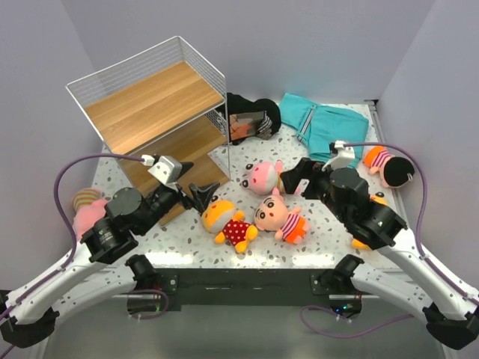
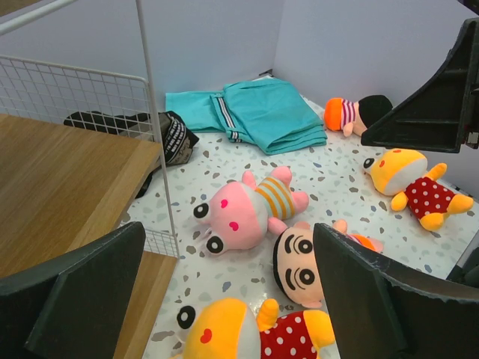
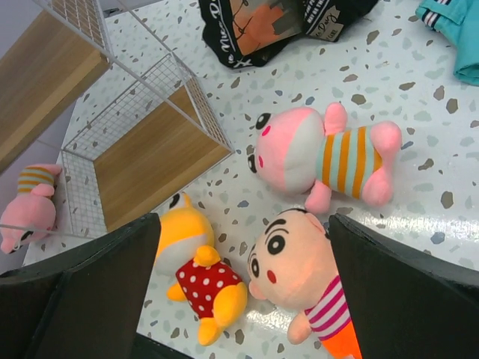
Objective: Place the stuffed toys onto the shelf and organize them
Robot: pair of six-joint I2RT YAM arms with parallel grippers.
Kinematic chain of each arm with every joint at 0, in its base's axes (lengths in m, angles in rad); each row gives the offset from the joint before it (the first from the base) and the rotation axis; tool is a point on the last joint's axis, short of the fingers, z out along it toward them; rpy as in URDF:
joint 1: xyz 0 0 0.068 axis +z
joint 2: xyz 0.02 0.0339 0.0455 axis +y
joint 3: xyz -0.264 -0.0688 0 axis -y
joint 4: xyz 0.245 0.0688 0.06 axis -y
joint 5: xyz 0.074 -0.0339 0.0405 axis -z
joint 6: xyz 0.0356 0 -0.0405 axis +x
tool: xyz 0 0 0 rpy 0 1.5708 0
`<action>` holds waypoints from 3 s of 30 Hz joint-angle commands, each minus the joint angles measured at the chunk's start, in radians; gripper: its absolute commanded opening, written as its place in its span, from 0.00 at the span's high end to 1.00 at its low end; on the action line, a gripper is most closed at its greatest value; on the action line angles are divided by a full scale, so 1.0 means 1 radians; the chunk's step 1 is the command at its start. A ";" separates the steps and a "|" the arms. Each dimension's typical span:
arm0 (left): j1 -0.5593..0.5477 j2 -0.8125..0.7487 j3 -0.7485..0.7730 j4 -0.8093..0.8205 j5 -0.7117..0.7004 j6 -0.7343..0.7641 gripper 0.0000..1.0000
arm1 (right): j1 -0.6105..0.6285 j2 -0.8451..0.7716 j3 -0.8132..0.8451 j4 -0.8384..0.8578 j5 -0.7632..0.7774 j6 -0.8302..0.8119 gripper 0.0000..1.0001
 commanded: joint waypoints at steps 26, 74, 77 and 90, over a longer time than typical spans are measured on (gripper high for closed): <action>-0.004 -0.008 0.008 0.016 0.005 0.019 0.00 | 0.003 0.327 -0.053 -0.160 -0.099 -0.003 0.28; -0.004 0.191 0.160 0.183 0.298 -0.140 0.02 | 0.005 0.011 0.131 0.248 -0.597 0.073 1.00; -0.004 0.193 0.168 0.178 0.301 -0.144 0.00 | 0.003 0.002 0.125 0.250 -0.587 0.066 1.00; -0.006 0.182 0.195 0.189 0.340 -0.156 0.00 | 0.003 0.015 0.131 0.259 -0.590 0.021 1.00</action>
